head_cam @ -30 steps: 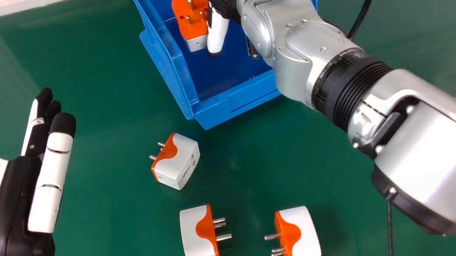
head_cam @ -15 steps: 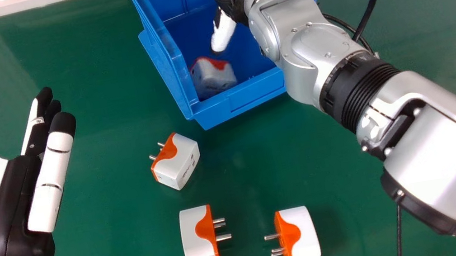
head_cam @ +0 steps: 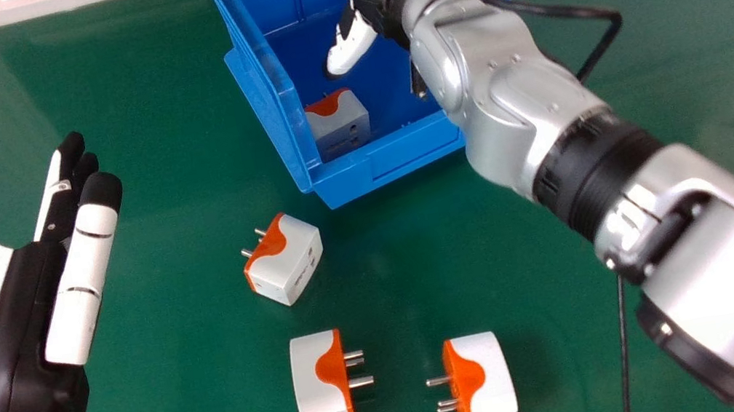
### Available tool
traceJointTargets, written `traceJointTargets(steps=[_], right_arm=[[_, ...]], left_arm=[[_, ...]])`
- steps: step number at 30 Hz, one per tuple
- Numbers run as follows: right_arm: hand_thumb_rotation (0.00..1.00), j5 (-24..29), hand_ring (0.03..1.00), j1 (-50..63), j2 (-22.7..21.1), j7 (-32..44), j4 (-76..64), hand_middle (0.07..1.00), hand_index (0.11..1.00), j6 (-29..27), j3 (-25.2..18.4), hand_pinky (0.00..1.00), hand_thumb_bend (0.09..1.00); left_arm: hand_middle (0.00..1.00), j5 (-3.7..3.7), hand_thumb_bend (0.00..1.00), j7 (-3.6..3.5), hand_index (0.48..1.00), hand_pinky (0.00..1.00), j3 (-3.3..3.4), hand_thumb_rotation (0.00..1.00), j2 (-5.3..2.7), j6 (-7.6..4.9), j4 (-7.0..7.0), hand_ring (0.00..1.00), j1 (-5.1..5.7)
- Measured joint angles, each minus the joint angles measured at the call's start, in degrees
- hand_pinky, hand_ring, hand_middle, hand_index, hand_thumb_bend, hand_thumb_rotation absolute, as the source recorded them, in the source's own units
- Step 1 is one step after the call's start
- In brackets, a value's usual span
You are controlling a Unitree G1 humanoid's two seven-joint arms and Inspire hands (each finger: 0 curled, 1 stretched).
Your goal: Pick all objects and put in blue box
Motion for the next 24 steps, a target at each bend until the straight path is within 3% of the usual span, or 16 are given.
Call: traceJointTargets(steps=[9, 17, 24], right_arm=[[0.16, -2.7, 1.000, 20.7, -3.6, 0.3, -31.4, 1.000, 1.000, 8.7, -1.6, 1.00, 0.609], [0.18, -11.1, 1.000, 45.4, -4.3, 1.3, -59.6, 1.000, 1.000, 15.3, 0.1, 1.00, 0.585], [0.22, -17.7, 1.000, 64.4, -4.4, 3.8, -78.4, 1.000, 0.996, 15.4, 3.0, 1.00, 0.565]], left_arm=[[1.00, 0.19, 0.54, -0.03, 1.000, 0.99, -0.02, 1.00, 0.00, -0.01, 1.69, 1.00, -0.70], [1.00, 0.20, 0.54, -0.06, 1.000, 0.99, 0.02, 1.00, -0.02, -0.10, 2.77, 1.00, -0.78], [1.00, 0.20, 0.53, -0.17, 1.000, 0.99, 0.21, 1.00, 0.05, -2.40, 3.09, 1.00, -0.82]])
